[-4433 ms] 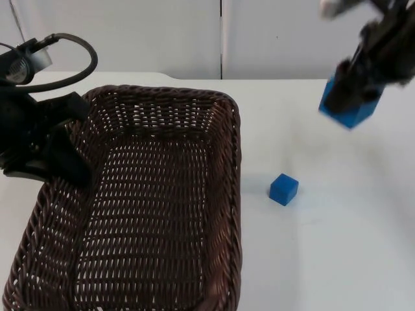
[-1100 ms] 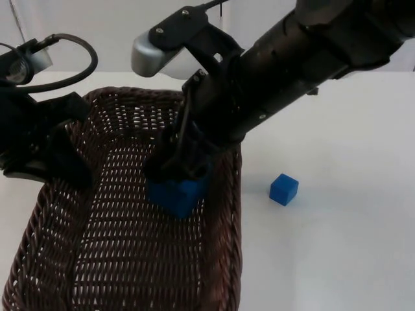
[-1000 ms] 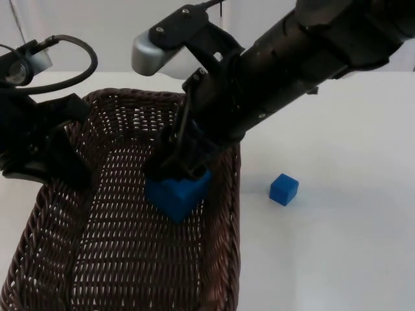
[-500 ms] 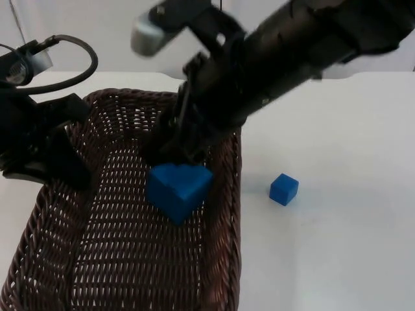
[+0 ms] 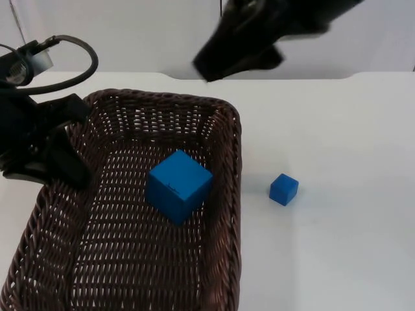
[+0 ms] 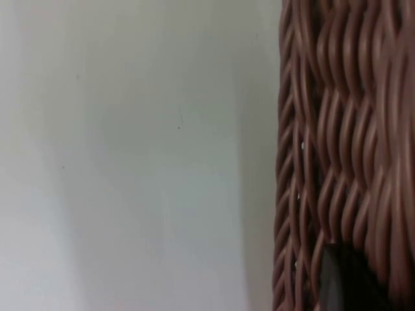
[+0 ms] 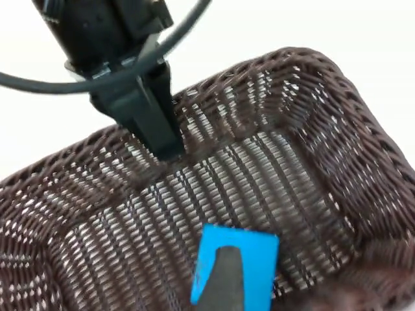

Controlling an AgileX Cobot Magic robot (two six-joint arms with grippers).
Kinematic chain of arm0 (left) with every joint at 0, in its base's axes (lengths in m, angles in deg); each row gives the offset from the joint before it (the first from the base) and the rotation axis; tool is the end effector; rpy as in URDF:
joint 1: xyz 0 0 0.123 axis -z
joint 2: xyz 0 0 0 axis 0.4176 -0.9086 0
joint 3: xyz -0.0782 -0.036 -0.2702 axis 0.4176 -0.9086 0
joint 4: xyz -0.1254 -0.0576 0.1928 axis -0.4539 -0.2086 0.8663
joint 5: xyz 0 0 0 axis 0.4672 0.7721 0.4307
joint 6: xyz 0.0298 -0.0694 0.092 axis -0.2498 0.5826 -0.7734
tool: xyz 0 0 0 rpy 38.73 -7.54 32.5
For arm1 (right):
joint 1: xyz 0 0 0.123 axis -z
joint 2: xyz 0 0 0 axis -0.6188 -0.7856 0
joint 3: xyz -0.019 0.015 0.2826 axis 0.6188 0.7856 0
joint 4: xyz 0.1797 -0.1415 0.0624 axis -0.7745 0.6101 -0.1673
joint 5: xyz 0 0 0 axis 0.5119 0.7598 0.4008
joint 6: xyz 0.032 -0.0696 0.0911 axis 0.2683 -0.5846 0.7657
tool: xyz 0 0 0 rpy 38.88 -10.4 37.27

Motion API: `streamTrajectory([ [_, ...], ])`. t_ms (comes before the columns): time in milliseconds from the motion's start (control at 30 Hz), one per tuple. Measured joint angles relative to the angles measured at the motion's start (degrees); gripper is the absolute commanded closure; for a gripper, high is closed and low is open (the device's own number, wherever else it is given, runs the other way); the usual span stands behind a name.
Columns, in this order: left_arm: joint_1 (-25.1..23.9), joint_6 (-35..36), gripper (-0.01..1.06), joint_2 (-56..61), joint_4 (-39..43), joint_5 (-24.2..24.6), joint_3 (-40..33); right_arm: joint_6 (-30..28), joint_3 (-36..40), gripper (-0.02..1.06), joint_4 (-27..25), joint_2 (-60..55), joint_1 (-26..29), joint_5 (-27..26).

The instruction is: Pick up the basket with the left hand and place the largest block into the basket with the right hand.

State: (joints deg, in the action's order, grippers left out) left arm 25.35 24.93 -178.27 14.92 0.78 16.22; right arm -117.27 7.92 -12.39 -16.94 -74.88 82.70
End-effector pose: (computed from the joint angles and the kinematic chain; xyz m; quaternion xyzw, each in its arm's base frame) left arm 0.2846 -0.0657 0.1548 0.0347 0.9587 -0.2707 0.0802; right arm 0.2718 0.2548 0.2807 -0.4845 0.7759 0.2213 0.3381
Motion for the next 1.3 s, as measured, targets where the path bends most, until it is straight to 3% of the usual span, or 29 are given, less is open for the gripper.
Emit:
streamTrajectory([
  [367, 0.0, 0.0, 1.01, 0.0, 0.0, 0.0, 0.0, 0.5, 8.2, 0.34, 0.6, 8.8, 5.8, 1.3],
  [1300, 0.0, 1.6, 1.01, 0.0, 4.7, -0.9, -2.3, 0.5, 10.8, 0.34, 1.4, 10.4, 5.9, -2.0],
])
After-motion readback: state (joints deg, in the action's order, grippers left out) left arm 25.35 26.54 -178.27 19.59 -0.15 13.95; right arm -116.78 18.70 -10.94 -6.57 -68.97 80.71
